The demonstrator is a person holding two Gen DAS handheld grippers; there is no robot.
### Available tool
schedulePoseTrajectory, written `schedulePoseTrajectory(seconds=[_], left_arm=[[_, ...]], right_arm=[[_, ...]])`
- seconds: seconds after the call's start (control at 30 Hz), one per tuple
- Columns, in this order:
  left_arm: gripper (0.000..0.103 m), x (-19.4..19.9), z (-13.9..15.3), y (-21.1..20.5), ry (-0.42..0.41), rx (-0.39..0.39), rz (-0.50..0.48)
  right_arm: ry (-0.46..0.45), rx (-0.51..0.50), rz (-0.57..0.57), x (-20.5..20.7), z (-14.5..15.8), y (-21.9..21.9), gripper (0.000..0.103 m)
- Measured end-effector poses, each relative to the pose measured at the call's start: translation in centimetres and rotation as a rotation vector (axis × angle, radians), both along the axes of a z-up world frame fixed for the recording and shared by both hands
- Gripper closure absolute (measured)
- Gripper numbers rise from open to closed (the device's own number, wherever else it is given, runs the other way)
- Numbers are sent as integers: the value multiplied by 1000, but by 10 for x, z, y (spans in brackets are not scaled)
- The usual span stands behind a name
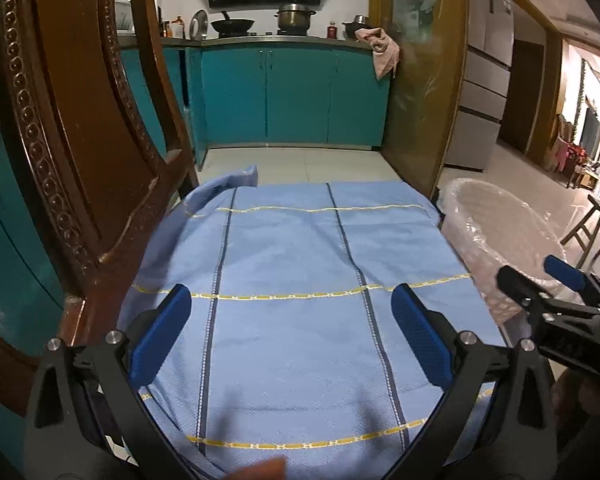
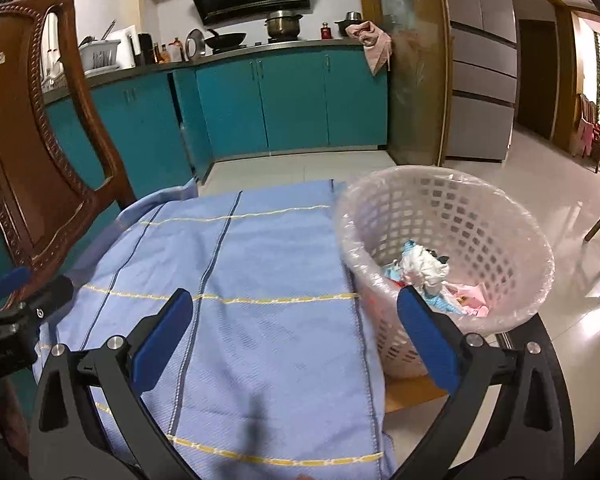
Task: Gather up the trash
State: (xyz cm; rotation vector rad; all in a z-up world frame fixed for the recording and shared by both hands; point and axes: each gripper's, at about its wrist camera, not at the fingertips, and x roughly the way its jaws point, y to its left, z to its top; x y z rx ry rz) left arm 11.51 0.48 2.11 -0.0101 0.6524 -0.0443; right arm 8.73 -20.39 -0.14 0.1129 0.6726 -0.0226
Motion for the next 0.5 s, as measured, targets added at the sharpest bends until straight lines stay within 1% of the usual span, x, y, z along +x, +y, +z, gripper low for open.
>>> schedulePoseTrajectory(seconds=[0.2,0.4,0.5], left_arm=[[3,0,-2,-10,21,-1,-22],[3,0,-4,-13,30,-27,-40],[3,-1,-6,-15,31,-15,-42]], right_arm=[[27,-15,-18,8,-3,0,3],[15,-16,-17,10,-2,3,3],[22,-12,-12,12,-3,3,3]])
